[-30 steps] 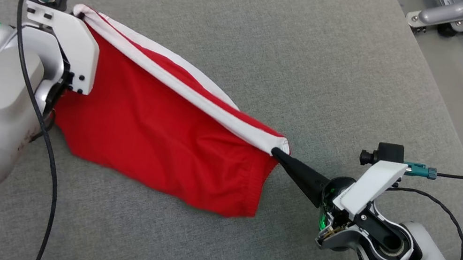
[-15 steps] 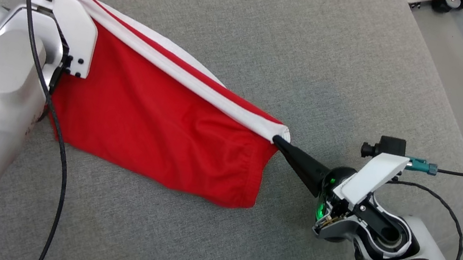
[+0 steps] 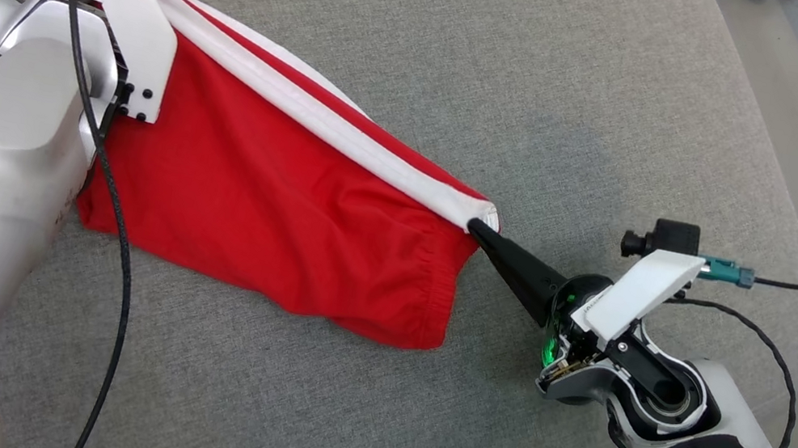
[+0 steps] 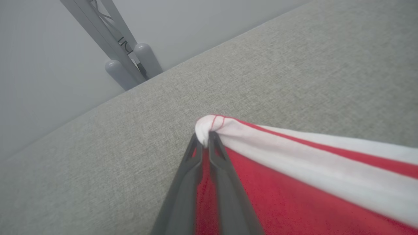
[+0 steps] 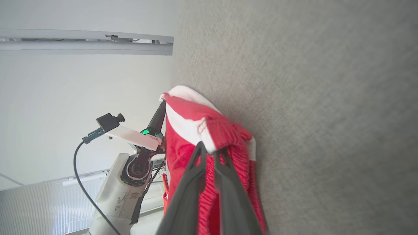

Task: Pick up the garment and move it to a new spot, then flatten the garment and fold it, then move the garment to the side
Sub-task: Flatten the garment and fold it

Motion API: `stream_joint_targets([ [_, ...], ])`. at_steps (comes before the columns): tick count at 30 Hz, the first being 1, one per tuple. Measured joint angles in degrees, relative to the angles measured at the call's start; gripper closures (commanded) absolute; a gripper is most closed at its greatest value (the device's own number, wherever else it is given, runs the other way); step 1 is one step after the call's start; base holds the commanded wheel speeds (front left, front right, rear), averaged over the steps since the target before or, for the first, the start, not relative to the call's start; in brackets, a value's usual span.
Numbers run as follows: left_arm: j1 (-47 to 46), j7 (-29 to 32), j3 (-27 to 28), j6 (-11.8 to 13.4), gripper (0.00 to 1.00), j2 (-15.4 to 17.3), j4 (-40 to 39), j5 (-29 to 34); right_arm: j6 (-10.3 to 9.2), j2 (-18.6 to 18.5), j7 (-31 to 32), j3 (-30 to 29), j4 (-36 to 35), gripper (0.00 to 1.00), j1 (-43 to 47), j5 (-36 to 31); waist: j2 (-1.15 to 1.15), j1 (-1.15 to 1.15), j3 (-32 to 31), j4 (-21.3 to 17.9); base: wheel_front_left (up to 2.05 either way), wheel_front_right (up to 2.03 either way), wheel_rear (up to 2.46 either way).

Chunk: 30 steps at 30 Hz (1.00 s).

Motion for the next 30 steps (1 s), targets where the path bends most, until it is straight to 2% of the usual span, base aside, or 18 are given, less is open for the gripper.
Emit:
stream_joint_targets([
  [11, 0.54, -1.08, -0.09, 0.67, 0.0, -0.7, 0.41, -0.31, 0.0, -0.37, -0.04, 0.38, 2.38, 0.0, -0.01, -2.18, 0.0, 0.0, -1.62, 1.09, 0.0, 0.0, 0.0],
  [14, 1.69, -2.34, 0.22, 0.22, 0.0, -0.78, 0.46, -0.85, -0.01, -2.67, -1.36, 2.09, 1.54, 0.0, 0.3, -5.76, 0.0, 0.0, -3.16, 1.54, 0.0, 0.0, 0.0],
  [20, 5.47, -5.16, 1.46, -1.55, 0.0, -2.14, 0.54, -2.59, -0.01, -7.06, -5.37, 3.61, -0.99, 0.0, 3.57, -8.65, 0.0, 0.0, -7.67, 3.0, 0.0, 0.0, 0.0],
  [25, 7.56, -9.91, 2.82, -3.68, 0.0, -3.07, 0.35, -4.35, -0.02, -11.46, -14.71, 5.93, -4.85, 0.0, 4.87, -14.39, 0.0, 0.0, -11.63, 5.26, 0.0, 0.0, 0.0],
  [30, 9.32, -15.99, 4.89, -5.76, 0.0, -4.43, -1.45, -5.84, -0.02, -16.71, -29.38, 10.36, -7.95, 0.0, 5.88, -22.87, 0.0, 0.0, -15.47, 8.49, 0.0, 0.0, 0.0],
])
